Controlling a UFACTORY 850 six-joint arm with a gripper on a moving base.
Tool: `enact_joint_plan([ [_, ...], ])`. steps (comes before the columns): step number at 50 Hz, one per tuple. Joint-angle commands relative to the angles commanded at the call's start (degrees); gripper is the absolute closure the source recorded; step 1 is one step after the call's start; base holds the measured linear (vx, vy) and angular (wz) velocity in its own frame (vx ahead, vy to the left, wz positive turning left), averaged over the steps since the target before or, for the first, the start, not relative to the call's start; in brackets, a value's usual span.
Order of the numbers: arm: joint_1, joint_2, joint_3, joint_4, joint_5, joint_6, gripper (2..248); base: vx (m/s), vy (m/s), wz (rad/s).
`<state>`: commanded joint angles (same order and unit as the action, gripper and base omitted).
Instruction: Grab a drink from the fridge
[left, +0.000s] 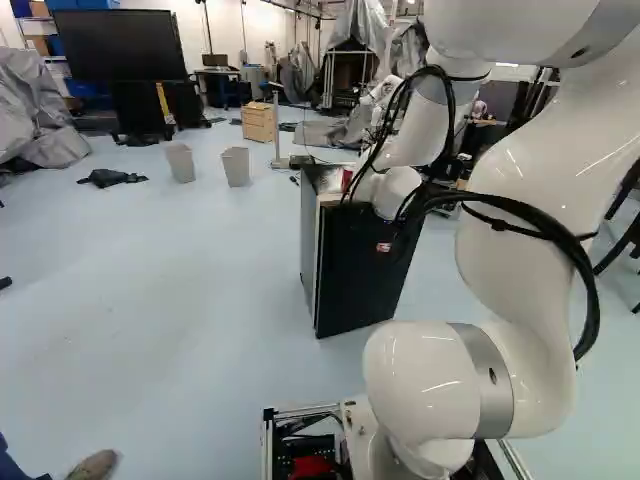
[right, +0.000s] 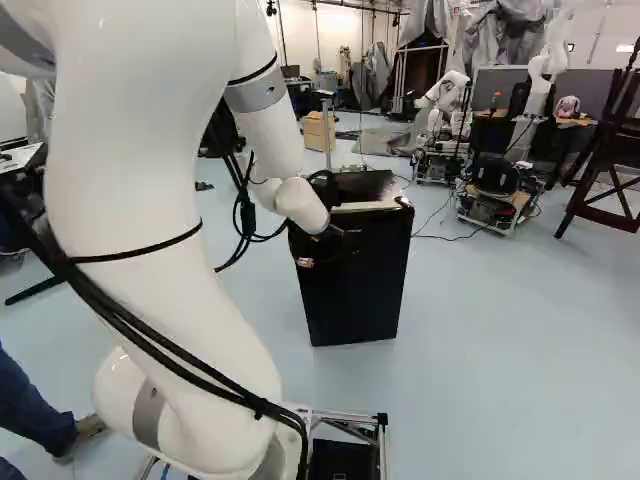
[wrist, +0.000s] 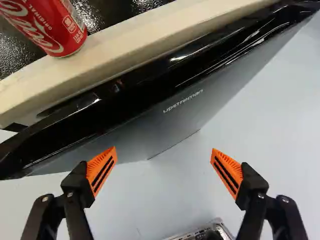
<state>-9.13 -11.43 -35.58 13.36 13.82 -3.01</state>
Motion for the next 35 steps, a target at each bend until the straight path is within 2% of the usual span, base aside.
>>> enact_joint_plan([
  [35, 2.2, -2.5, -3.0, 0.0, 0.0, 0.0, 3, 0.000, 0.000, 0.000],
])
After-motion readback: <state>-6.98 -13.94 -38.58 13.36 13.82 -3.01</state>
